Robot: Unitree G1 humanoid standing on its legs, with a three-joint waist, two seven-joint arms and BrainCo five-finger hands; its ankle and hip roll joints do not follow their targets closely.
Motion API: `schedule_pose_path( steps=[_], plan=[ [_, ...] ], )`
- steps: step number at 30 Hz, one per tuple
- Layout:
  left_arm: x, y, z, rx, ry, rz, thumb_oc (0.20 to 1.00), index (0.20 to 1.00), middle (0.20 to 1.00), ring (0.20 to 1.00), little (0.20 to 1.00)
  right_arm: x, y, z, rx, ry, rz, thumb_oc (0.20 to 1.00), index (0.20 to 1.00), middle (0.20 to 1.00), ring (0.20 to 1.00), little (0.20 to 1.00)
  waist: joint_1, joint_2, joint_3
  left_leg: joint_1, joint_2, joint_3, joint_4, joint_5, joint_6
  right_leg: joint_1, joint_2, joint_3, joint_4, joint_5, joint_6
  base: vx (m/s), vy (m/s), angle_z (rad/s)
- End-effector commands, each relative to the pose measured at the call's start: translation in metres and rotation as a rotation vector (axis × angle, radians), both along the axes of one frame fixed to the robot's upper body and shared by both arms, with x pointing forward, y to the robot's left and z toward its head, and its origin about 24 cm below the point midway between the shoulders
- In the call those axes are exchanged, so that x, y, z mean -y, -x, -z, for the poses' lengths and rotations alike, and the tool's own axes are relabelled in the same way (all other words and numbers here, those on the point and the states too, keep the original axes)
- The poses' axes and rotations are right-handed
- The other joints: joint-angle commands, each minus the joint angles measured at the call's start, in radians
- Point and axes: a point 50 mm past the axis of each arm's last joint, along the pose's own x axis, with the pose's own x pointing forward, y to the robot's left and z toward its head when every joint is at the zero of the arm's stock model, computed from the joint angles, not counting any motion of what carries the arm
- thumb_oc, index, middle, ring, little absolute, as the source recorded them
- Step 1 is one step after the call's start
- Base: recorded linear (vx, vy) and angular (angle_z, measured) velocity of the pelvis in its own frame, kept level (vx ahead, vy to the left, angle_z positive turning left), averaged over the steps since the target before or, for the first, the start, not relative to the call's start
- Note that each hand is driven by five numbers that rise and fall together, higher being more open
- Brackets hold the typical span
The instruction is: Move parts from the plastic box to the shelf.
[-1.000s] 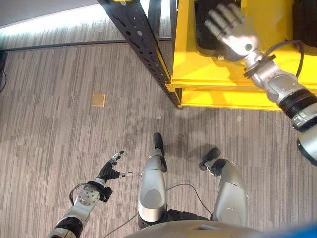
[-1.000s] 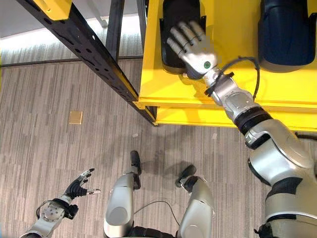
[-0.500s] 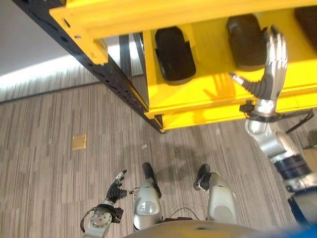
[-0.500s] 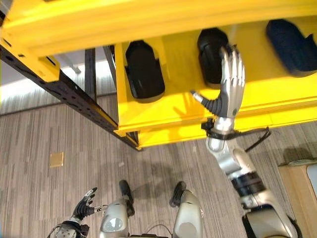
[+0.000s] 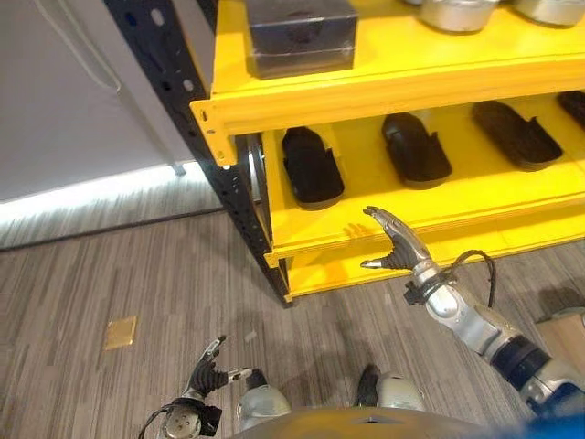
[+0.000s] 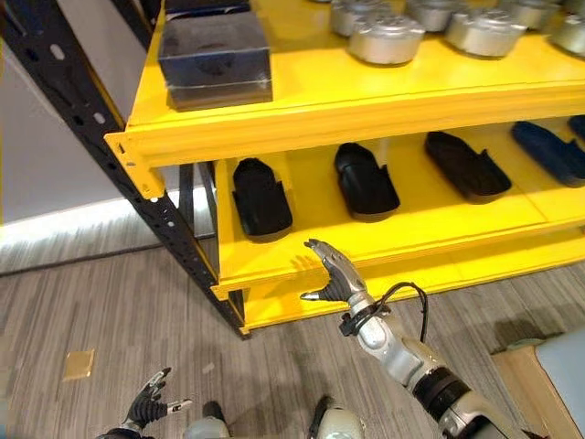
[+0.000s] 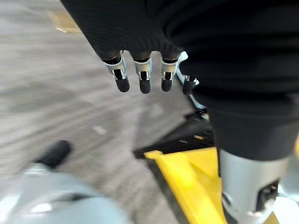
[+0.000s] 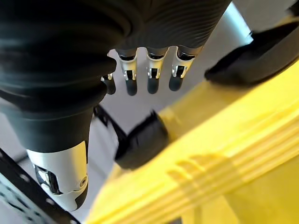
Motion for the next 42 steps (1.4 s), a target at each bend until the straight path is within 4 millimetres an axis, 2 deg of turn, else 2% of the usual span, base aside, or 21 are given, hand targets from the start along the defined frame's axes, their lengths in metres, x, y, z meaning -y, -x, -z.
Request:
schedule_pose_path(
  steps=[1,3,5,6,12,17,20,30,38,42],
  plan=[
    [-0.016,-0.027,-0.017,0.083,-0.056,0.073,1.000,1.000,1.000,1.000,1.000,0.003,-0.026,-0.042,0.134,0.124,-0.020,1.000,1.000,1.000,1.000,1.000,0.004,-0.021,0.091,0.001,0.061,-0.058,0.042,-0.024,-0.027,0.108,-0.048,0.014,-0.117,0.024,0.107,-0.08,-0.101,0.32],
    [-0.023,-0.036,-0.022,0.090,-0.078,0.087,1.000,1.000,1.000,1.000,1.000,0.005,-0.038,-0.055,0.175,0.258,-0.042,1.000,1.000,1.000,1.000,1.000,0.016,-0.018,0.112,-0.015,0.070,-0.065,0.048,-0.024,-0.028,0.079,-0.064,0.004,-0.085,0.021,0.110,-0.07,-0.089,0.21],
    [-0.025,-0.039,-0.024,0.093,-0.083,0.091,1.000,1.000,1.000,1.000,1.000,0.005,-0.041,-0.058,0.178,0.296,-0.048,1.000,1.000,1.000,1.000,1.000,0.019,-0.016,0.117,-0.021,0.072,-0.067,0.049,-0.024,-0.028,0.071,-0.068,0.002,-0.076,0.019,0.110,-0.04,-0.063,0.12],
    [-0.028,-0.047,-0.028,0.109,-0.092,0.105,1.000,1.000,1.000,1.000,1.000,0.004,-0.050,-0.068,0.190,0.356,-0.051,1.000,1.000,1.000,1.000,1.000,0.026,-0.013,0.131,-0.037,0.076,-0.071,0.056,-0.024,-0.029,0.048,-0.076,-0.001,-0.055,0.014,0.110,-0.06,-0.061,0.09],
    [-0.032,-0.062,-0.038,0.142,-0.103,0.133,1.000,1.000,1.000,1.000,1.000,0.006,-0.063,-0.076,0.206,0.469,-0.027,1.000,1.000,1.000,1.000,1.000,0.040,0.001,0.165,-0.077,0.075,-0.082,0.076,-0.026,-0.028,-0.013,-0.094,0.000,0.001,0.007,0.111,-0.05,-0.033,0.07],
    [-0.033,-0.065,-0.040,0.149,-0.103,0.147,1.000,1.000,1.000,1.000,1.000,0.007,-0.067,-0.079,0.222,0.534,-0.031,1.000,1.000,1.000,1.000,1.000,0.045,0.007,0.175,-0.093,0.071,-0.084,0.085,-0.029,-0.026,-0.036,-0.102,0.002,0.022,0.003,0.111,-0.03,-0.013,0.05],
    [-0.032,-0.069,-0.042,0.155,-0.104,0.170,1.000,1.000,1.000,1.000,1.000,0.010,-0.072,-0.079,0.217,0.637,-0.013,1.000,1.000,1.000,1.000,1.000,0.054,0.016,0.191,-0.120,0.066,-0.088,0.104,-0.034,-0.023,-0.068,-0.113,0.002,0.053,-0.004,0.109,-0.03,-0.013,0.01],
    [-0.028,-0.075,-0.045,0.177,-0.112,0.216,1.000,1.000,1.000,1.000,1.000,0.013,-0.087,-0.090,0.268,0.733,0.025,1.000,1.000,1.000,1.000,1.000,0.076,0.035,0.219,-0.173,0.053,-0.095,0.136,-0.045,-0.016,-0.130,-0.136,-0.001,0.109,-0.013,0.108,-0.02,-0.012,0.03],
    [-0.026,-0.085,-0.051,0.202,-0.110,0.231,1.000,1.000,1.000,1.000,1.000,0.002,-0.096,-0.100,0.288,0.790,0.010,1.000,1.000,1.000,1.000,1.000,0.090,0.056,0.239,-0.203,0.043,-0.100,0.145,-0.048,-0.014,-0.163,-0.143,0.001,0.128,-0.016,0.107,-0.01,0.000,0.01],
    [-0.025,-0.085,-0.050,0.203,-0.107,0.236,1.000,1.000,1.000,1.000,1.000,-0.006,-0.096,-0.097,0.292,0.795,-0.017,1.000,1.000,1.000,1.000,1.000,0.094,0.060,0.242,-0.208,0.039,-0.100,0.147,-0.050,-0.013,-0.168,-0.146,-0.003,0.131,-0.017,0.107,0.00,0.001,0.01]
  ],
)
